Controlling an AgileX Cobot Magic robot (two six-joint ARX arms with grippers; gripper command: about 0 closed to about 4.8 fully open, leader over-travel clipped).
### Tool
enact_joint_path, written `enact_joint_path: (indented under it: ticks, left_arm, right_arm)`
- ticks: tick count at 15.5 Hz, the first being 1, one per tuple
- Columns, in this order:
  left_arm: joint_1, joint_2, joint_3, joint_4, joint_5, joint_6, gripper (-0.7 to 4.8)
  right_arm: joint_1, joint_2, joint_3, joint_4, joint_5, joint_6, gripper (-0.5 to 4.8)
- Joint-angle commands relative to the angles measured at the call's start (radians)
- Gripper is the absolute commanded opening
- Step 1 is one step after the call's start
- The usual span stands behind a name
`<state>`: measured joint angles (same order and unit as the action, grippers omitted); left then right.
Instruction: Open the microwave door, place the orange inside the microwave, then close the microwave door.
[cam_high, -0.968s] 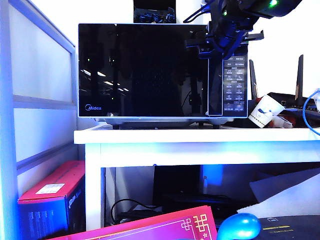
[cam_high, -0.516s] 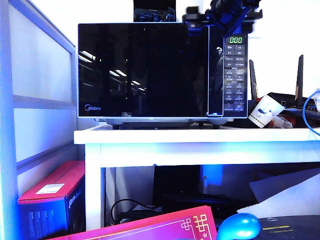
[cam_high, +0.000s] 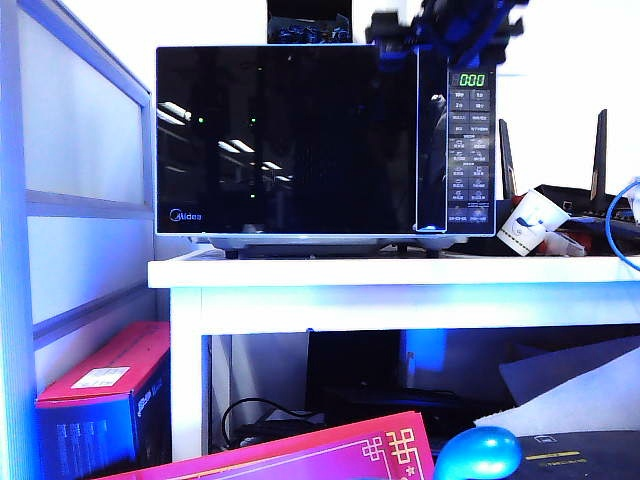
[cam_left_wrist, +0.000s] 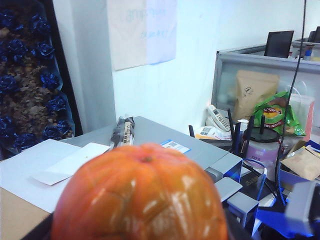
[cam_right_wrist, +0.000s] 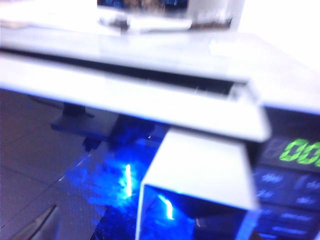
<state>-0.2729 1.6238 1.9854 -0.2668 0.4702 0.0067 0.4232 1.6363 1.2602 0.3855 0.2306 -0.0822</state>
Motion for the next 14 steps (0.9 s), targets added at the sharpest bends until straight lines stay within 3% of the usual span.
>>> enact_joint_path:
  ticks: [1, 10, 14]
  left_arm:
    - [0.000, -0.005, 0.006, 0.014, 0.002, 0.002, 1.83]
    - [-0.001, -0.005, 0.006, 0.012, 0.005, 0.000, 1.83]
    - [-0.001, -0.005, 0.006, 0.010, 0.005, 0.001, 1.83]
  right_arm:
    - [0.002, -0.035, 0.004, -0.023, -0.003, -0.001, 4.19]
    - [-0.049, -0.032, 0.004, -0.015, 0.019, -0.001, 4.18]
    - [-0.093, -0.045, 0.005, -0.017, -0.154, -0.001, 4.19]
